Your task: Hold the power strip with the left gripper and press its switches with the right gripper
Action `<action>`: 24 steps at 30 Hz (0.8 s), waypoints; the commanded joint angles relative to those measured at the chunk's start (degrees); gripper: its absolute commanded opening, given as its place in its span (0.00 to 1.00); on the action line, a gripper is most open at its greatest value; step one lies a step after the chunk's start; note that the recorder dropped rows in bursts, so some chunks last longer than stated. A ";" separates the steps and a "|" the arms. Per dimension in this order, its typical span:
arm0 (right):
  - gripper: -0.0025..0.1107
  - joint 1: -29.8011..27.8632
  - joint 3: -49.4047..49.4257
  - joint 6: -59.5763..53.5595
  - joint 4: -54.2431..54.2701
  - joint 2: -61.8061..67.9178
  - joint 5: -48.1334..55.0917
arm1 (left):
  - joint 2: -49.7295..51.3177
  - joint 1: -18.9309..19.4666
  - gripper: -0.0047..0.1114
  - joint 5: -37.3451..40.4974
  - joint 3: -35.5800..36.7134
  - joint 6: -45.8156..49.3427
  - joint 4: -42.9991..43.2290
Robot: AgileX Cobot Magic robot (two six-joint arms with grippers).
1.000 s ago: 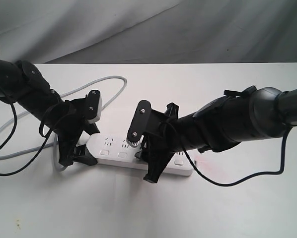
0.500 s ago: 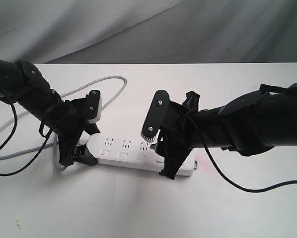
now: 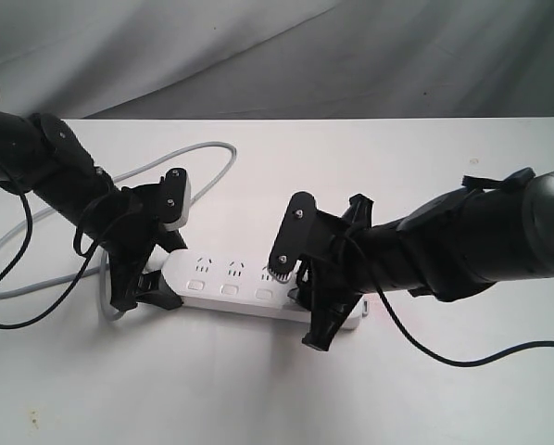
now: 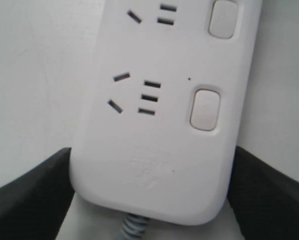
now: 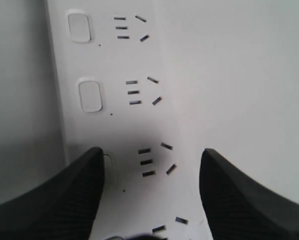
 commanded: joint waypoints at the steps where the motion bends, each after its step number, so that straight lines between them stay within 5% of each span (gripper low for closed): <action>1: 0.50 -0.45 0.13 -0.59 0.20 0.42 0.45 | 0.19 -0.29 0.67 -0.54 -0.21 -0.42 -0.35; 24: 0.50 -1.41 0.13 -0.59 0.61 3.56 3.23 | 0.19 -0.29 0.67 -0.54 -0.21 -0.44 -0.35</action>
